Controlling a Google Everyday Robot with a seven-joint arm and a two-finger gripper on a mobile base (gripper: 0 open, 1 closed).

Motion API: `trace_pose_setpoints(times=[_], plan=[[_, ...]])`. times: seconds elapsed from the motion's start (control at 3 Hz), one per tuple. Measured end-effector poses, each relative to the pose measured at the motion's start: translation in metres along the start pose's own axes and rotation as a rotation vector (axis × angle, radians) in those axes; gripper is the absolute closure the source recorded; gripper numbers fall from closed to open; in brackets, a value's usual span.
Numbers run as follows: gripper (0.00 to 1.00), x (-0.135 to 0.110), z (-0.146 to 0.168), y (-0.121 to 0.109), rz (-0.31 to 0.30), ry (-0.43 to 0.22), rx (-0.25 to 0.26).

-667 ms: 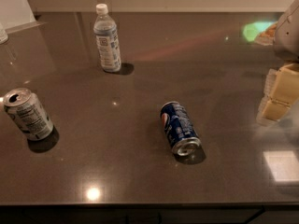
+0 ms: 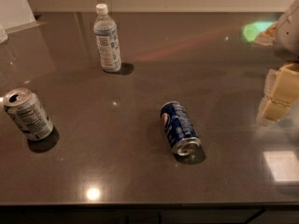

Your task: Pick 7up can

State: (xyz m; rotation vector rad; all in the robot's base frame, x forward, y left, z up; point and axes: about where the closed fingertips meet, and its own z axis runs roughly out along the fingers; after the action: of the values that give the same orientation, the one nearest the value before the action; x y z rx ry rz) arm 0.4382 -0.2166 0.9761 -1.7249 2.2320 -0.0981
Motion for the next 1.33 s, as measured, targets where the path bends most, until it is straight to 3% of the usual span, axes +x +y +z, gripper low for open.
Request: trace_pose_setpoints(times=[0.33,0.67,1.33], plan=[[0.00,-0.011,0.003,0.000,-0.018,-0.012,0.007],[0.00,-0.044,0.020,0.006,-0.057,-0.055,-0.012],[0.00,-0.129,0.067,0.035,-0.157,-0.188,-0.117]])
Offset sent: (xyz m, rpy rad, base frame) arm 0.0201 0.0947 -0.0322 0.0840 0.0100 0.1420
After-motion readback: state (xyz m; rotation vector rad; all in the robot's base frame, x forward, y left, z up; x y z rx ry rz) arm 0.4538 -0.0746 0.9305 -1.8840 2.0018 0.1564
